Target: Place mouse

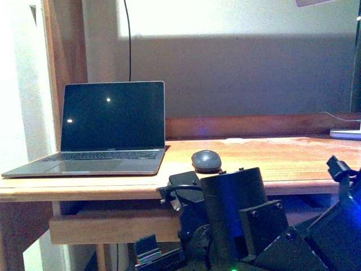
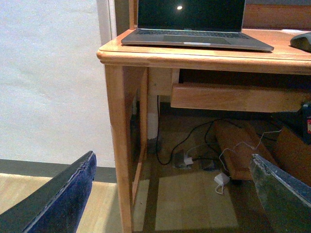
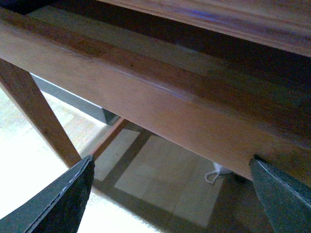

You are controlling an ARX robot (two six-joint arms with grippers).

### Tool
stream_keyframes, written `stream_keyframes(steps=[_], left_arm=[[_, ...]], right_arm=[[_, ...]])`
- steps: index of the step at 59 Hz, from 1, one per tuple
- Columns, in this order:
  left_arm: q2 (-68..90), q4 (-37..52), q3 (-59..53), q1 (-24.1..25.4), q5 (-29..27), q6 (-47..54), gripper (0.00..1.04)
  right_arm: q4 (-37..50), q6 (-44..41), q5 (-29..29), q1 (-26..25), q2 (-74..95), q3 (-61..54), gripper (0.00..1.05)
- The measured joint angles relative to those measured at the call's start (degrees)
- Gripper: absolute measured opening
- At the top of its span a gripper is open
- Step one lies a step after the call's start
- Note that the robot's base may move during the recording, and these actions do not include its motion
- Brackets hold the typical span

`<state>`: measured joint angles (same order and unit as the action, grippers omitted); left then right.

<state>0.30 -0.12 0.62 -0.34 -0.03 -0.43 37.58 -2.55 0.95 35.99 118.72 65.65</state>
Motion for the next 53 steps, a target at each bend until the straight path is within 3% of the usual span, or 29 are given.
stream_keyframes(steps=[19,30,53], left_arm=[[0.0,0.0,0.0,0.0,0.0,0.0,0.97],[0.0,0.0,0.0,0.0,0.0,0.0,0.97],[0.0,0.0,0.0,0.0,0.0,0.0,0.97]], right_arm=[[1.88,2.75,-7.19,-11.41,-19.54,-15.04,0.97],[1.16,8.63,-15.04,-17.7,-37.0,-27.69,0.97],[-12.61,22.4,-24.02,-26.8,-76.19,-46.69,0.97]])
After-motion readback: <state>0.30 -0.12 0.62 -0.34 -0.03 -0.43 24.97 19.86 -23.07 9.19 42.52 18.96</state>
